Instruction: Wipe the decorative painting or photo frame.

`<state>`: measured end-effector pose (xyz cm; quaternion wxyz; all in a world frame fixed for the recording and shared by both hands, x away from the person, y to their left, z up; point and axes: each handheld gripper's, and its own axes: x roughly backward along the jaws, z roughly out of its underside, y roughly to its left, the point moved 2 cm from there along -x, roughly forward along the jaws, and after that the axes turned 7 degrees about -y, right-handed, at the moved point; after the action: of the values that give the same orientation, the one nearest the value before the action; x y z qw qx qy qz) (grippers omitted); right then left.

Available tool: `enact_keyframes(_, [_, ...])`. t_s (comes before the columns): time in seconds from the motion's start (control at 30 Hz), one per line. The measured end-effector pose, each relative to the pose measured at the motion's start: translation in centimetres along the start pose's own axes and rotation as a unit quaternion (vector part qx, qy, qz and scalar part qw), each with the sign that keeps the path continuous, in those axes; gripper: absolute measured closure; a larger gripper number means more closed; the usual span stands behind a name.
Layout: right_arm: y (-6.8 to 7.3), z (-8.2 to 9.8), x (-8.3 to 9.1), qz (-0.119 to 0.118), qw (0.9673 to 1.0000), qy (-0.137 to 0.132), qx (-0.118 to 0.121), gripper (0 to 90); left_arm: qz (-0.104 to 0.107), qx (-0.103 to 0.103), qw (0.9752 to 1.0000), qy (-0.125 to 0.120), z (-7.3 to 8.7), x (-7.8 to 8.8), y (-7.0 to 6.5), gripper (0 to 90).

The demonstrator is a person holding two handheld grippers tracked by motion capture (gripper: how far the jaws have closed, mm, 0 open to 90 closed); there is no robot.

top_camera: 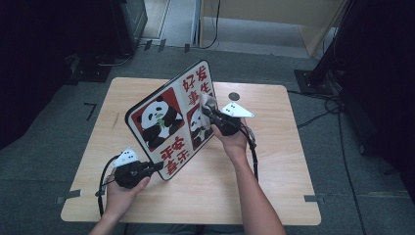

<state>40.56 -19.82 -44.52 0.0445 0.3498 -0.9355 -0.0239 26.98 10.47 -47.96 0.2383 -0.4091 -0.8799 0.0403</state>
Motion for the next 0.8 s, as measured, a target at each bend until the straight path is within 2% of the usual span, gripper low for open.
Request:
enact_keyframes(0.13, [-1.9,0.2,-0.1,0.046,0.9989,0.005,-0.010,84.6,0.000,-0.001,1.0000,0.000,0.0,0.0,0.0,79.5])
enact_keyframes(0.2, [-2.7,0.4,-0.3,0.051,0.9985,0.002,-0.023,84.7,0.000,0.000,1.0000,0.000,0.0,0.0,0.0,79.5])
enact_keyframes(0.33, [-3.1,0.5,-0.5,0.059,0.9981,0.007,-0.015,84.8,-0.002,-0.001,1.0000,0.000,0.0,0.0,0.1,79.5])
enact_keyframes(0.37, [-3.3,0.6,-0.5,0.071,0.9974,0.009,-0.011,84.9,-0.002,-0.001,1.0000,0.000,0.0,0.0,0.1,79.5])
enact_keyframes(0.43, [-3.4,0.7,-0.5,0.077,0.9969,0.010,-0.007,85.0,-0.001,-0.001,1.0000,0.000,0.0,0.0,0.1,79.5])
enact_keyframes(0.5, [-3.4,0.9,-0.5,0.077,0.9969,0.011,-0.008,85.0,-0.002,-0.001,1.0000,0.000,0.0,0.0,0.1,79.5])
enact_keyframes(0.7, [-2.6,1.5,-0.3,0.057,0.9980,0.021,-0.020,85.0,-0.002,-0.001,1.0000,0.000,0.0,0.0,0.1,79.5])
enact_keyframes(0.73, [-1.8,2.1,0.0,0.040,0.9985,0.022,-0.031,85.0,-0.002,-0.003,1.0000,0.000,0.0,0.0,0.1,79.4])
enact_keyframes(0.8, [-1.0,2.7,0.3,0.024,0.9989,0.025,-0.031,84.9,-0.002,-0.004,1.0000,0.000,0.0,0.0,0.1,79.2])
